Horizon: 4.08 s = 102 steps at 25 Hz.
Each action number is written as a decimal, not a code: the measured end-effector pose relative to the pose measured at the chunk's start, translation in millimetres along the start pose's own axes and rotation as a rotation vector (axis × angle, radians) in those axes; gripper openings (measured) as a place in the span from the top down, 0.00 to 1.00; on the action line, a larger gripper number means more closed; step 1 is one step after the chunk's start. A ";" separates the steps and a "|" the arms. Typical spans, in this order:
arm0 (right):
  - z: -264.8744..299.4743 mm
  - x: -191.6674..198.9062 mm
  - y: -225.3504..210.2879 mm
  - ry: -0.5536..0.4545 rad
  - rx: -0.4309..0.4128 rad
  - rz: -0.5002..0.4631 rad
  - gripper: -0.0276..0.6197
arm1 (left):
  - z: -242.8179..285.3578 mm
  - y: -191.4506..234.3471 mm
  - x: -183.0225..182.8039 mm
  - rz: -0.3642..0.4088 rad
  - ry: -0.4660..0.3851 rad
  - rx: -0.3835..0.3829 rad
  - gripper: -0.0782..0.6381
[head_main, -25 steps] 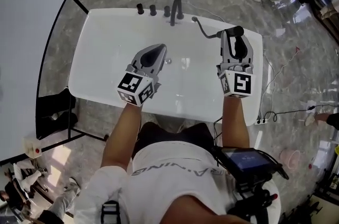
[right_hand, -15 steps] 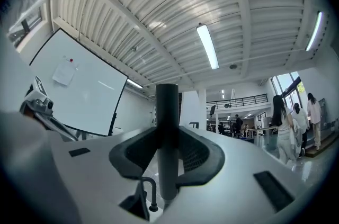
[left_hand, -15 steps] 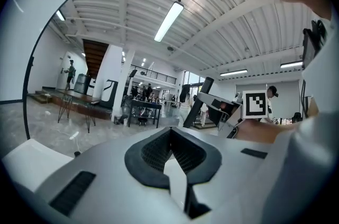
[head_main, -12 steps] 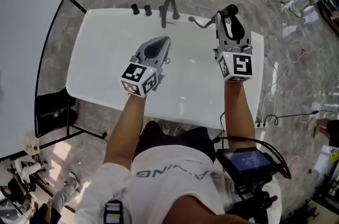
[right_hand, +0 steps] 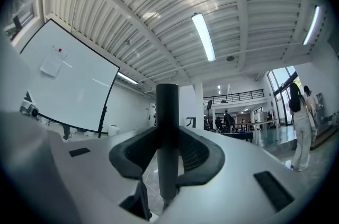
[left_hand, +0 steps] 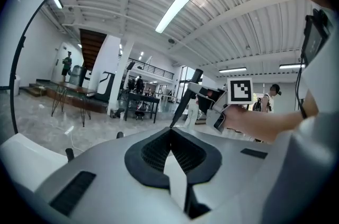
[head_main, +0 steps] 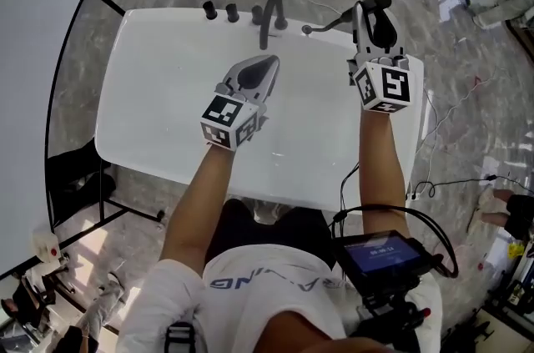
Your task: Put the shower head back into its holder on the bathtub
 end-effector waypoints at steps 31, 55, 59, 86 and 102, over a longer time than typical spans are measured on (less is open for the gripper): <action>105.5 333.1 24.2 0.252 0.000 0.041 0.76 | 31.0 115.9 221.2 -0.107 0.078 -0.046 0.87; 136.0 397.3 29.1 0.367 -0.024 0.055 0.76 | 25.7 118.5 265.2 -0.179 0.115 -0.029 0.87; 136.4 409.1 29.7 0.387 -0.019 0.056 0.76 | 26.7 119.1 268.5 -0.181 0.119 -0.017 0.87; 35.8 293.7 16.5 0.229 -0.068 0.094 0.67 | -0.8 59.1 247.6 -0.168 0.112 -0.045 0.87; -201.7 143.1 -19.2 0.275 -0.105 0.178 0.93 | -50.6 -95.6 166.0 -0.079 0.041 -0.092 0.87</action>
Point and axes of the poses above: the fingertips, and each gripper's own axes: z forward along the fingers, y to its left, x out of its underside, the point moved 10 cm from there along -z, backward along the fingers, and after that the axes turned 12 degrees about x, right-handed, at the moved point
